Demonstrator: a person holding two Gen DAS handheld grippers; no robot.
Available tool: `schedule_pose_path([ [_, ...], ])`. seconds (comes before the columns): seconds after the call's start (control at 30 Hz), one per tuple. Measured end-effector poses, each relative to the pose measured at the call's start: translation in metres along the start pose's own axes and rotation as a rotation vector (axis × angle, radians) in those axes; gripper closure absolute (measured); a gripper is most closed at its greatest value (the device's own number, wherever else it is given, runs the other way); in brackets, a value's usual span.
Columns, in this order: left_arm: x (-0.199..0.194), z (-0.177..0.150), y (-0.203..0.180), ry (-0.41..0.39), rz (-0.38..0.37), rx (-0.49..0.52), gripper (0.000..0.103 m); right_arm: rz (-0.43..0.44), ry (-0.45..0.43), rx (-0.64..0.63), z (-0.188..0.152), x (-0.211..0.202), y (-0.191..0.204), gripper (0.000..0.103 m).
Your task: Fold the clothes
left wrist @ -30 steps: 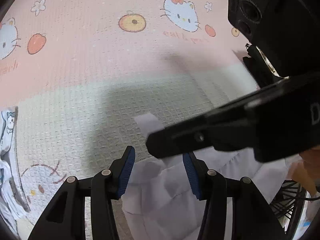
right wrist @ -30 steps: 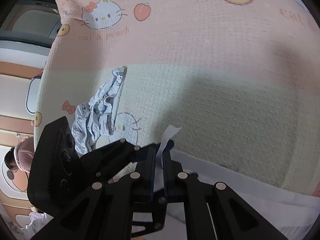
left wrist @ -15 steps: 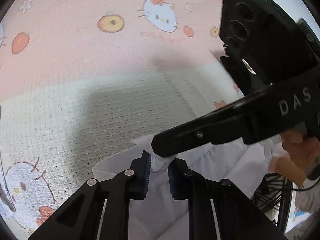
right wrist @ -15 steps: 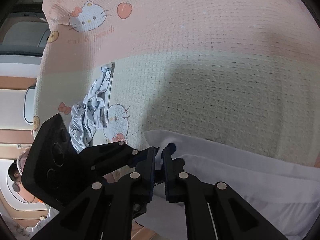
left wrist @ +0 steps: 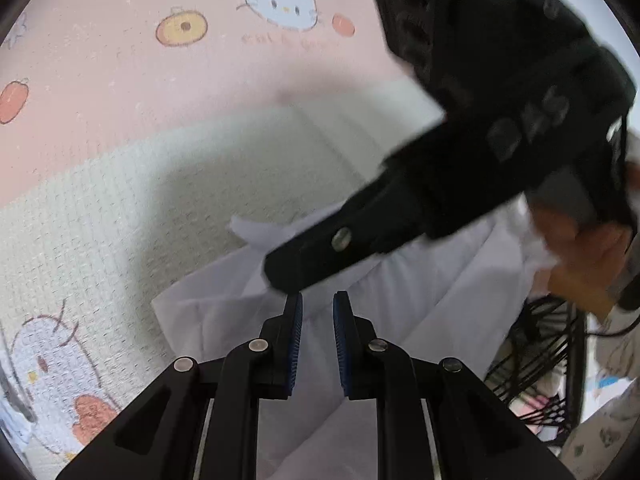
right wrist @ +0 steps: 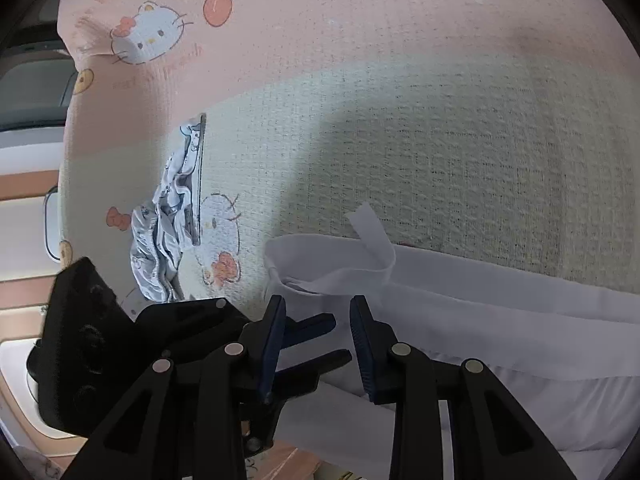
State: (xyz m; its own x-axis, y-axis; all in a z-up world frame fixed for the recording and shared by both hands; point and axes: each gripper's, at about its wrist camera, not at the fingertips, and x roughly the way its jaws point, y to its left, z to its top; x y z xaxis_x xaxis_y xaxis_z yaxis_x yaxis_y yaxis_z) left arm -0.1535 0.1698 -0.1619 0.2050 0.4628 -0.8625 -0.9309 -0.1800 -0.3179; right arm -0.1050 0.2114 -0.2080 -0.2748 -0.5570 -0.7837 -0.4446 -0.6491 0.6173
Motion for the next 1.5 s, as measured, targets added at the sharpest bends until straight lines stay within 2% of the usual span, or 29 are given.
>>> schedule_pose_path([
  [0.2,-0.012,-0.007,0.011,0.017,0.032,-0.023,0.09,-0.033,-0.032,0.038,0.005,-0.003,-0.01,0.071],
  [0.3,-0.021,-0.008,0.013,0.015,0.085,-0.008,0.089,-0.014,-0.021,0.093,0.011,0.002,-0.018,0.071],
  [0.47,-0.034,-0.006,0.016,0.019,0.182,0.034,0.088,-0.052,-0.019,0.119,0.015,0.009,-0.021,0.071],
  [0.63,-0.035,-0.002,0.022,0.038,0.172,-0.006,0.083,-0.062,-0.023,0.196,0.019,0.013,-0.027,0.071],
  [0.7,-0.035,-0.001,0.024,0.046,0.166,-0.017,0.067,-0.074,-0.02,0.188,0.022,0.015,-0.025,0.071],
  [0.8,-0.038,0.001,0.022,0.032,0.154,-0.011,0.051,-0.089,-0.04,0.154,0.026,0.017,-0.02,0.071],
  [0.87,-0.04,0.002,0.021,0.027,0.155,-0.008,0.05,-0.113,-0.042,0.117,0.027,0.018,-0.015,0.073],
  [0.9,-0.041,0.003,0.021,0.024,0.155,-0.007,0.05,-0.13,-0.044,0.095,0.026,0.018,-0.013,0.085],
  [0.97,-0.043,0.004,0.02,0.013,0.156,-0.002,0.05,-0.16,-0.051,0.052,0.025,0.016,-0.008,0.095],
  [1.13,-0.043,0.007,0.017,-0.004,0.141,0.011,0.05,-0.131,-0.059,-0.009,0.02,0.006,0.001,0.097],
  [1.5,-0.027,0.011,0.007,-0.005,0.074,0.054,0.05,-0.059,-0.035,-0.005,0.008,-0.021,0.004,0.097],
])
